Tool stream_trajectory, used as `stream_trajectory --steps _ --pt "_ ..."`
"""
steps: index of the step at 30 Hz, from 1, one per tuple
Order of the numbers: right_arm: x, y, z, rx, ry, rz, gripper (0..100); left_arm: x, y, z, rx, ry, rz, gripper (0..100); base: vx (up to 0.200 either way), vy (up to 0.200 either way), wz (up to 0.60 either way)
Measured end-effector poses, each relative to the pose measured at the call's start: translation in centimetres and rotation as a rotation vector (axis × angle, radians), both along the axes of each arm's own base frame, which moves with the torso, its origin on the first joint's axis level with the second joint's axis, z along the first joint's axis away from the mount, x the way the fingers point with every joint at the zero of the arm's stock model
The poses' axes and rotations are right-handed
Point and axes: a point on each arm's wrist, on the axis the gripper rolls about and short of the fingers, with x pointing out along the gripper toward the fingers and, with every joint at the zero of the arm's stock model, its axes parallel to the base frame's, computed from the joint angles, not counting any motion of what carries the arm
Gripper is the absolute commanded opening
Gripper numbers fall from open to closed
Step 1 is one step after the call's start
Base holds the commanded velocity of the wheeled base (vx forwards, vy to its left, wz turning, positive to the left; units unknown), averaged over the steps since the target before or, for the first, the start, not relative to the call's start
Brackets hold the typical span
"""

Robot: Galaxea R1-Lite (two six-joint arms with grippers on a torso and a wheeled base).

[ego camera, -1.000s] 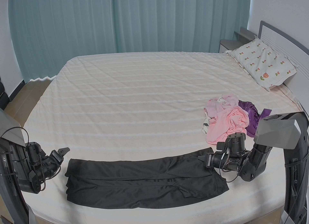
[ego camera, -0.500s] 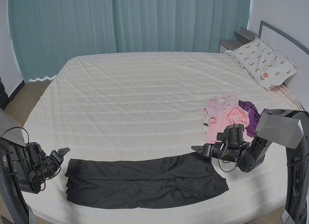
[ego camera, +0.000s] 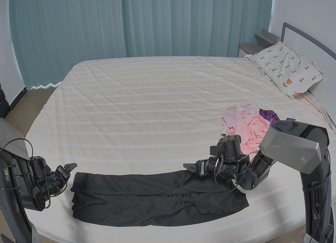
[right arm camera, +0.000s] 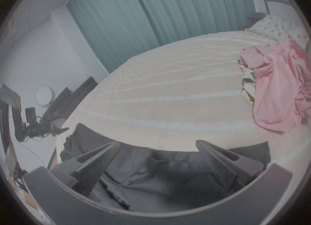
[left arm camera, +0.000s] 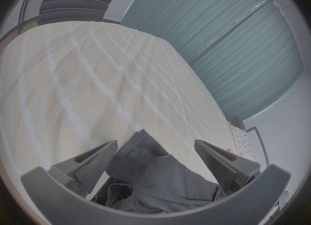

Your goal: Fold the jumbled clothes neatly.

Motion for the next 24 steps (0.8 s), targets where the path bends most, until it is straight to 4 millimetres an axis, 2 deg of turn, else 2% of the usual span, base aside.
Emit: stream_trajectory --steps 11,12,24 --pt "0.2 2.5 -2.4 -0.122 -0.023 0.067 100 -0.2 -0.2 -0.2 -0.014 0.014 -0.010 100 0.000 0.000 0.00" --pt "0.2 2.6 -2.6 -0.127 -0.024 0.072 0 -0.2 -0.2 -0.3 -0.014 0.014 -0.010 100 0.000 0.000 0.00" --pt "0.4 3.0 -3.2 -0.170 -0.009 0.036 0 -0.2 -0.2 -0.3 -0.017 0.015 -0.009 100 0.000 0.000 0.00"
